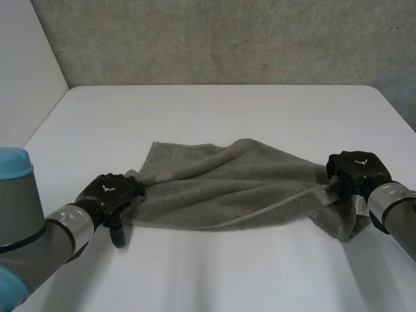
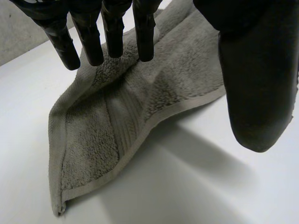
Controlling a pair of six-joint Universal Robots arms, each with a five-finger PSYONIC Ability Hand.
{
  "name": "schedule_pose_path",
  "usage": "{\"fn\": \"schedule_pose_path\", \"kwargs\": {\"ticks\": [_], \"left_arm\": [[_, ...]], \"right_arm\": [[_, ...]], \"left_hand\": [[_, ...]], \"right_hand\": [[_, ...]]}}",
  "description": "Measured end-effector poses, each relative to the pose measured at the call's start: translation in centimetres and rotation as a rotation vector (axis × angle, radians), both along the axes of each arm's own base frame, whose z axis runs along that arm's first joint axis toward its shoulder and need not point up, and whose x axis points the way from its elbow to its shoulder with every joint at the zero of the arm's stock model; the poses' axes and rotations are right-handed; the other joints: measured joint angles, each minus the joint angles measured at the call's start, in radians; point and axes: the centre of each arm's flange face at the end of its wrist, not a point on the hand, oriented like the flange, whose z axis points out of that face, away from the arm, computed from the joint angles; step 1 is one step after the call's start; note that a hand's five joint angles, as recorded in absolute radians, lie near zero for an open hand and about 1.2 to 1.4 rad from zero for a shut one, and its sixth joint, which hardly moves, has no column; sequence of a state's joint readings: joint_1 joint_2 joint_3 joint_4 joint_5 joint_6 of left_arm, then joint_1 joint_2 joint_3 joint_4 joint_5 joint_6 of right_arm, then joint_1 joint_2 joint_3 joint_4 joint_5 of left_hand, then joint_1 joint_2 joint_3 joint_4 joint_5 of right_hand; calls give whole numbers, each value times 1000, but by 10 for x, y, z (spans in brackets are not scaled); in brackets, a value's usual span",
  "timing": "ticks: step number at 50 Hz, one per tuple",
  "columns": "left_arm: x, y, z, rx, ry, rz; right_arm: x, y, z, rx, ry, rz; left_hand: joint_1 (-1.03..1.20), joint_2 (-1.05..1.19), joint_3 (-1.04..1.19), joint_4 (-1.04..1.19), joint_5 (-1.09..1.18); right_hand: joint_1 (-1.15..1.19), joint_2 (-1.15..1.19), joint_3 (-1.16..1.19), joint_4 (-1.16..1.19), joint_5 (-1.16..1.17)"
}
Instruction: Fold the towel.
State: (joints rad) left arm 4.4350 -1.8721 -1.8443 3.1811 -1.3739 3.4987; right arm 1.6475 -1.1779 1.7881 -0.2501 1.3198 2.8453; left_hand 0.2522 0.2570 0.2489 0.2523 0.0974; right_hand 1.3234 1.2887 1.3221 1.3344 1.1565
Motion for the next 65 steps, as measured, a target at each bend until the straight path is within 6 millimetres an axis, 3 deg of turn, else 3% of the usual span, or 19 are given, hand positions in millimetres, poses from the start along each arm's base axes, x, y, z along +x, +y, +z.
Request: {"fn": "schedule_pose_path", "kwargs": {"ticks": [12, 25, 35, 39, 44, 47, 51, 57, 61, 65], "left_arm": [[-5, -24, -21, 19, -20, 25], [-7, -36, -21, -23, -10, 30], [-8, -38, -18, -47, -2, 31], [-8, -38, -16, -51, -1, 32], [-7, -38, -3, -76, 9, 37], [-5, -36, 16, -104, 23, 43], [-1, -29, 48, -134, 56, 54], [4, -17, 80, -123, 86, 68], [6, -18, 83, -69, 78, 77], [4, -34, 69, 1, 57, 85]], "right_arm": [[0, 0, -1, 2, -1, 0], [0, 0, -1, 0, 0, 2], [0, 0, 0, -1, -1, 2], [0, 0, 5, -2, 0, 4], [1, 6, 22, 14, 35, 39], [3, 16, 41, 49, 79, 96], [6, 37, 68, 131, 142, 210], [10, 67, 95, 232, 266, 386], [10, 69, 101, 250, 361, 463], [14, 54, 95, 246, 427, 480]], "left_hand": [[144, 138, 147, 136, 127], [465, 468, 472, 470, 447], [965, 966, 965, 960, 946], [1053, 1058, 1069, 1092, 1045], [1053, 1058, 1070, 1096, 1045], [1053, 1058, 1072, 1096, 1045], [1053, 1058, 1072, 1096, 1045], [1054, 1058, 1072, 1096, 1045], [1054, 1058, 1072, 1097, 1045], [1054, 1058, 1072, 1097, 1045]], "right_hand": [[0, 0, 0, 0, 0], [0, 0, 0, 0, 0], [0, 0, 0, 0, 0], [0, 0, 0, 0, 0], [0, 0, 0, 0, 0], [0, 0, 0, 0, 0], [0, 0, 0, 0, 0], [0, 0, 0, 0, 0], [0, 0, 0, 0, 0], [0, 0, 0, 0, 0]]}}
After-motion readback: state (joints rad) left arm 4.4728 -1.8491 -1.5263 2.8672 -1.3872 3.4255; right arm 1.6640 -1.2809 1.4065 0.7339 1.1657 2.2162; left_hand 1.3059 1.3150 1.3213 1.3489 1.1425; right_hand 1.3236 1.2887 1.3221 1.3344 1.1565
